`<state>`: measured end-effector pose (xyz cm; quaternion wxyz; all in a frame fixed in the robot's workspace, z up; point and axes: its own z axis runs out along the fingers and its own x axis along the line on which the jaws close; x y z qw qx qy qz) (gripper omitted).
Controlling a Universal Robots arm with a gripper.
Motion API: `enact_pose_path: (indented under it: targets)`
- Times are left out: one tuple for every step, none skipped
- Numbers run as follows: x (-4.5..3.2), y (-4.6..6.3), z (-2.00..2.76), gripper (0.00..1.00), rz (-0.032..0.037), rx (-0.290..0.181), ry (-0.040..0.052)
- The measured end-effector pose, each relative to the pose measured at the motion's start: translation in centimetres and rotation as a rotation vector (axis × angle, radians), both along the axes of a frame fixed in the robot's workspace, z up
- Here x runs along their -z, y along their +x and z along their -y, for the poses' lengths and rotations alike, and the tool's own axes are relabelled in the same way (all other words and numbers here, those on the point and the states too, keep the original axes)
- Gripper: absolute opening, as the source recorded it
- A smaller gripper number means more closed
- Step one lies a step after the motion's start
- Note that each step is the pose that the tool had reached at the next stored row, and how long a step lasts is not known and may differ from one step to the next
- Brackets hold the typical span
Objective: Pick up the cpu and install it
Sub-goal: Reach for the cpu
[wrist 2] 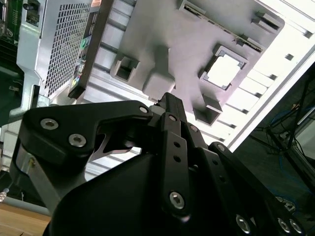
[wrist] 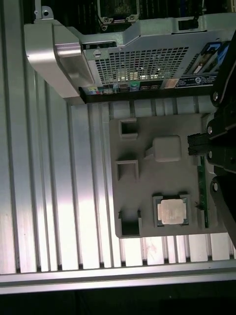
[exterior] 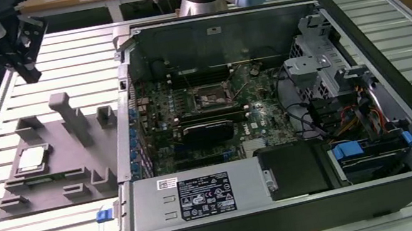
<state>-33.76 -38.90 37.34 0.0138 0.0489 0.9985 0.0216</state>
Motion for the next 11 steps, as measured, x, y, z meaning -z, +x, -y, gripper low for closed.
enact_pose_path:
  targets:
    - [0.07, -0.1, -0.01, 0.11, 0.0000, 0.000, 0.0000]
    - [0.14, -0.2, -0.02, 0.11, -0.0002, 0.000, -0.0001]
    - [0.23, -0.3, -0.03, 0.11, -0.0002, 0.001, -0.0001]
    - [0.31, -0.5, -0.05, 0.11, -0.0001, 0.001, -0.0001]
    - [0.40, -0.6, -0.06, 0.11, -0.0003, 0.001, -0.0001]
    - [0.47, -0.7, -0.07, 0.11, -0.0003, 0.002, -0.0002]
    - [0.55, -0.9, -0.09, 0.11, -0.0004, 0.002, -0.0002]
    - [0.62, -1.0, -0.11, 0.11, -0.0003, 0.002, -0.0002]
    - [0.69, -1.2, -0.13, 0.11, -0.0003, 0.003, -0.0002]
    - [0.77, -1.3, -0.16, 0.11, -0.0001, 0.003, -0.0001]
    - [0.84, -1.5, -0.18, 0.11, -0.0002, 0.003, -0.0001]
